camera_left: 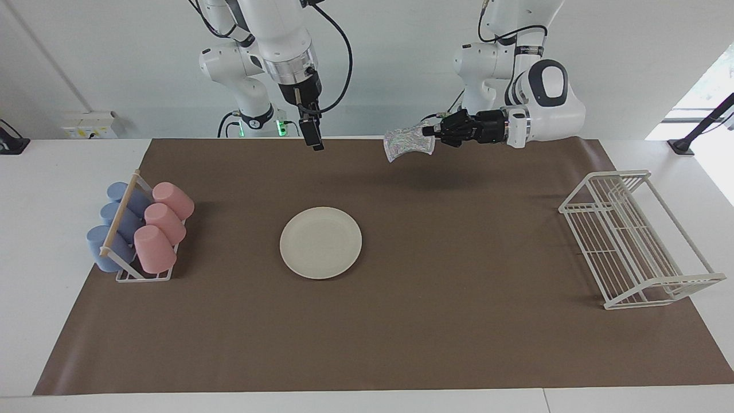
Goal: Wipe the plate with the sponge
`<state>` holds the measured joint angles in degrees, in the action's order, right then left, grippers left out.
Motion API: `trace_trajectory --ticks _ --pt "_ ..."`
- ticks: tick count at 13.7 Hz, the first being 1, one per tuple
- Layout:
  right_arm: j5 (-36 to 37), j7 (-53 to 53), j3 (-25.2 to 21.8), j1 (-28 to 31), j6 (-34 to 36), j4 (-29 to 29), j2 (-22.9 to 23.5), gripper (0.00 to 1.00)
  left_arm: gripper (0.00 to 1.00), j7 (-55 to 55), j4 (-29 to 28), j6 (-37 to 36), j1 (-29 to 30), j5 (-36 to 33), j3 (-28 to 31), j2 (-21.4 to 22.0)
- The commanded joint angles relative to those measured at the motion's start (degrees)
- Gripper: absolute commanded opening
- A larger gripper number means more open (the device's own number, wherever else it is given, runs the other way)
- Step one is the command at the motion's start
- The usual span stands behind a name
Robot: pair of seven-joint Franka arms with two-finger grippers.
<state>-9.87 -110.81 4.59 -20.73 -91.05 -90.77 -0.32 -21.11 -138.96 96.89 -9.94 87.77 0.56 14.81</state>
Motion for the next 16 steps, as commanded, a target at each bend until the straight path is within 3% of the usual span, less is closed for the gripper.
trace_trajectory --ticks 1,5,7,12,16 --pt "-0.15 -0.19 0.69 -1.07 -3.15 -2.30 -1.53 1.00 0.00 -2.62 -1.05 1.37 -3.15 1.61 0.67 0.31" --pt "-3.40 -3.18 0.78 -2.91 -7.39 -4.06 -2.31 1.00 0.00 -3.15 -0.97 0.58 -3.51 1.53 0.58 0.31" --pt "-3.49 -3.88 0.78 -6.76 -8.08 -4.33 -2.49 1.00 0.00 -3.15 -0.97 0.40 -4.12 1.53 0.49 0.31" --pt "-4.72 -18.90 0.78 -14.67 -23.46 -9.23 -1.70 1.00 0.00 -3.33 -1.14 -0.39 -4.21 1.00 0.58 0.49" --pt "-4.55 -17.34 0.78 -15.22 -20.58 -12.58 -3.55 1.00 0.00 -3.15 -1.14 -0.47 -3.95 0.83 0.67 0.49"
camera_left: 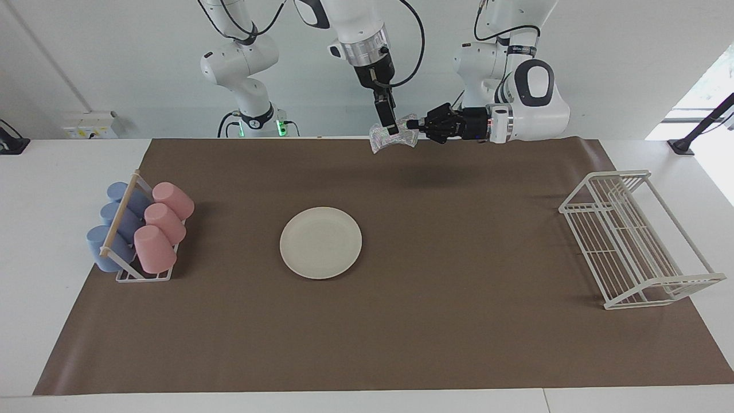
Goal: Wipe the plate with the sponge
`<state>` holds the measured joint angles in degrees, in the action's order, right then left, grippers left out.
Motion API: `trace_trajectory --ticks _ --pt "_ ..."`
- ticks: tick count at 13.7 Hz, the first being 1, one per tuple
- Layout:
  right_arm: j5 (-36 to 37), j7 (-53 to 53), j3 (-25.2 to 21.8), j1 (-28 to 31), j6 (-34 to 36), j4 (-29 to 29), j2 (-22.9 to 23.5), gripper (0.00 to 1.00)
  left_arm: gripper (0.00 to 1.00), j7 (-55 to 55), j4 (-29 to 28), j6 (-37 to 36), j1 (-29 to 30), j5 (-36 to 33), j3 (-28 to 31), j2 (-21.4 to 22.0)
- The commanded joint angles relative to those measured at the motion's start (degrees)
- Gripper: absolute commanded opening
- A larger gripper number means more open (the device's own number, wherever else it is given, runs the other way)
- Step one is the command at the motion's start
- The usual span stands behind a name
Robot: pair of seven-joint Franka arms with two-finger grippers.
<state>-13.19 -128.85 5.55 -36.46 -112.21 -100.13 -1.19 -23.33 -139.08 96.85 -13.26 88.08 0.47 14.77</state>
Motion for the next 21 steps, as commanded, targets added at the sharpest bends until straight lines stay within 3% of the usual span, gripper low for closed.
trace_trajectory --ticks 1,4,13,21 --pt "-1.14 2.88 -0.19 0.60 1.90 -3.84 -3.20 1.00 0.00 -0.93 -0.93 -0.69 -0.36 0.25 0.76 0.52" --pt "-1.13 5.71 -0.27 2.18 5.78 -4.02 -4.08 1.00 0.00 -0.93 -0.93 -1.66 -0.01 -0.89 0.76 0.52" --pt "-1.57 5.71 -0.36 2.10 1.91 -5.86 -4.52 1.00 0.00 -0.93 -0.93 -3.15 0.69 -2.13 0.84 0.52" --pt "-5.70 4.31 -0.27 1.40 -5.21 -9.99 -5.40 0.89 0.00 -0.93 -0.93 -3.86 0.87 -2.74 0.84 0.52"
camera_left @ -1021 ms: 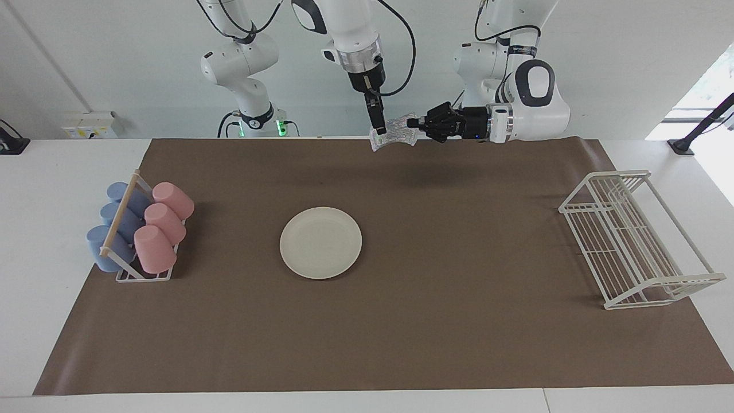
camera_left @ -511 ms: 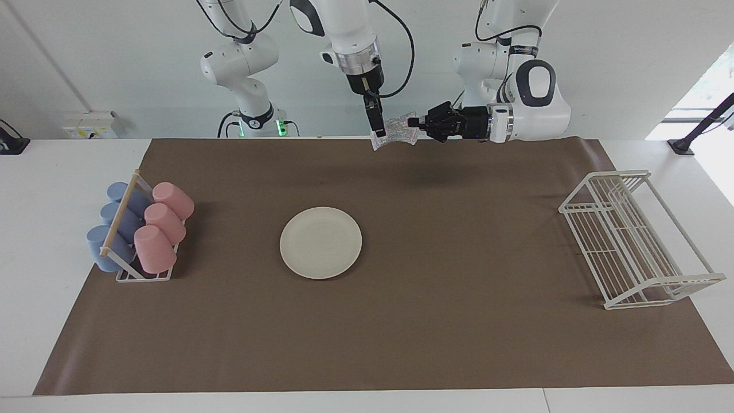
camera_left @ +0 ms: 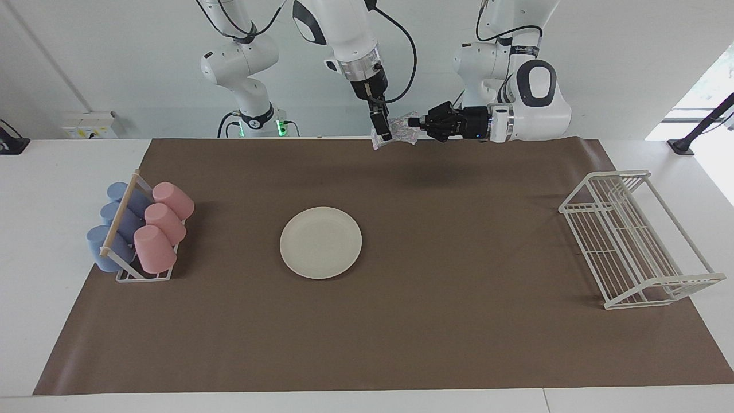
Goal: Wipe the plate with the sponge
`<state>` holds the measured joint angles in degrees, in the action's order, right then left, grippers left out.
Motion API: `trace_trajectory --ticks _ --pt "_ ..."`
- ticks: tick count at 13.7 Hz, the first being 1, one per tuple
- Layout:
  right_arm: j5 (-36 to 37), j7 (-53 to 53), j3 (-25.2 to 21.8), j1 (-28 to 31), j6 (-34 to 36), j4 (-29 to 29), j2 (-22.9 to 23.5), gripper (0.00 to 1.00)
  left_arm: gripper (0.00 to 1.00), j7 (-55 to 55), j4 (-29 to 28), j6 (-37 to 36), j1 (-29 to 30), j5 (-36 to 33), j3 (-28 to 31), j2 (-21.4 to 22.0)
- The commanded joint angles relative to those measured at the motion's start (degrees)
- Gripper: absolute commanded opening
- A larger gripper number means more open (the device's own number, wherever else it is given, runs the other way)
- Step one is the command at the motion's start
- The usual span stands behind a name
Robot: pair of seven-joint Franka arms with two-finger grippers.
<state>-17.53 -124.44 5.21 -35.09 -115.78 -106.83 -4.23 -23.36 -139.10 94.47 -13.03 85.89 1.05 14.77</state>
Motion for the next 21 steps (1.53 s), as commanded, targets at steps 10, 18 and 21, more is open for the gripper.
trace_trajectory --ticks 10,18,21 --pt "-1.46 0.16 0.07 -0.59 -1.64 -3.29 -2.54 0.00 0.00 -0.81 -0.73 -1.75 1.34 -1.60 0.27 0.52" --pt "-0.76 12.95 -0.02 3.00 -2.69 -5.14 -1.58 0.00 1.00 8.51 1.99 -1.13 1.25 -8.28 0.10 1.05" --pt "1.09 24.12 -0.11 6.08 -9.44 -6.01 4.39 0.00 1.00 8.60 2.17 -1.05 1.51 -10.29 0.18 1.14"
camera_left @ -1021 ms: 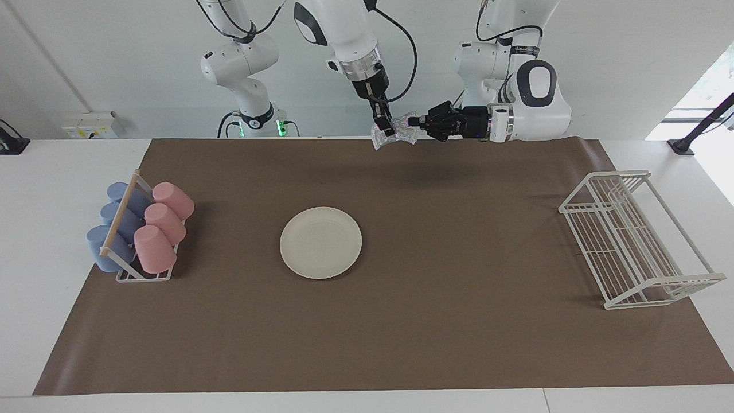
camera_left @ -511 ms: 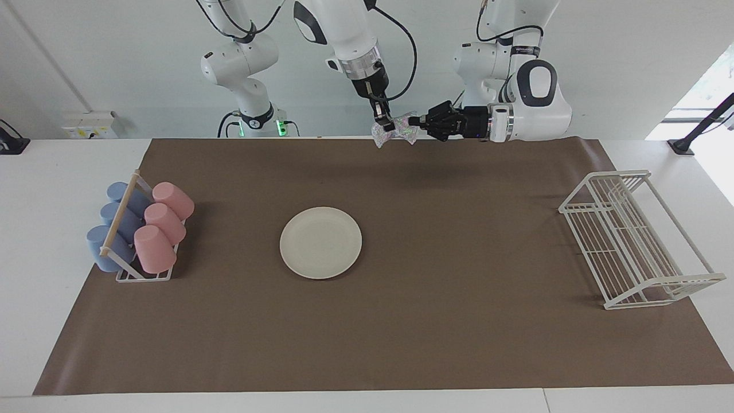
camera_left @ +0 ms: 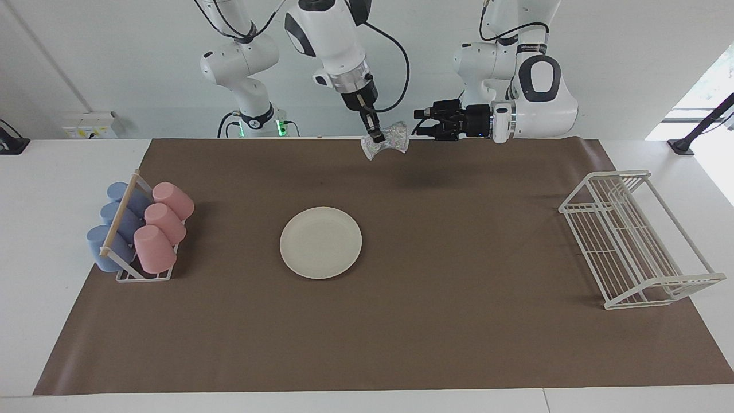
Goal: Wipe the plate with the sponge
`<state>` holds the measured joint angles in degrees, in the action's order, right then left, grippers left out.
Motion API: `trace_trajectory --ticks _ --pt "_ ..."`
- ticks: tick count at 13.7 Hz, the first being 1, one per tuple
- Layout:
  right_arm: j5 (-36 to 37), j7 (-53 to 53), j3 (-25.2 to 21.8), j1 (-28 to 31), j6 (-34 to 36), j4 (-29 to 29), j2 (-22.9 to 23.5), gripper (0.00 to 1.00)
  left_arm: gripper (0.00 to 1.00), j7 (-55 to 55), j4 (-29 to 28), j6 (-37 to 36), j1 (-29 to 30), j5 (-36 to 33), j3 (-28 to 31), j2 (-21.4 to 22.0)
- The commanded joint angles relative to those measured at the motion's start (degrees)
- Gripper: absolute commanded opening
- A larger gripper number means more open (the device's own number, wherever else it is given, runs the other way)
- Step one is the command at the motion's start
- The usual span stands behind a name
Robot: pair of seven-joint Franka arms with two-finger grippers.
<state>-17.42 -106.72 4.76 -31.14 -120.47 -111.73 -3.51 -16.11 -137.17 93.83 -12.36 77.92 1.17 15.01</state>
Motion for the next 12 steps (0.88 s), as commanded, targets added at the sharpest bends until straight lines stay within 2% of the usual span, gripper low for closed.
trace_trajectory --ticks 1,3,5,7,12 --pt "1.68 9.65 0.34 2.40 -7.13 -2.17 5.08 0.00 1.00 1.35 0.68 -0.40 0.94 -4.42 0.06 0.81" --pt "3.00 16.95 0.34 3.36 -14.49 -5.50 8.24 0.00 1.00 1.70 1.55 -0.49 1.64 -8.37 0.06 0.81" --pt "3.27 24.15 0.34 7.21 -21.80 -9.89 9.40 0.00 1.00 2.75 2.78 -0.93 2.16 -12.59 0.06 0.63" --pt "3.27 32.68 0.34 10.73 -22.00 -12.97 8.70 0.00 1.00 3.97 4.27 -0.84 3.31 -17.51 0.06 0.46" --pt "3.27 34.21 0.42 11.89 -22.62 -17.55 8.52 0.00 1.00 7.41 8.49 -1.10 5.86 -29.63 0.06 0.28"
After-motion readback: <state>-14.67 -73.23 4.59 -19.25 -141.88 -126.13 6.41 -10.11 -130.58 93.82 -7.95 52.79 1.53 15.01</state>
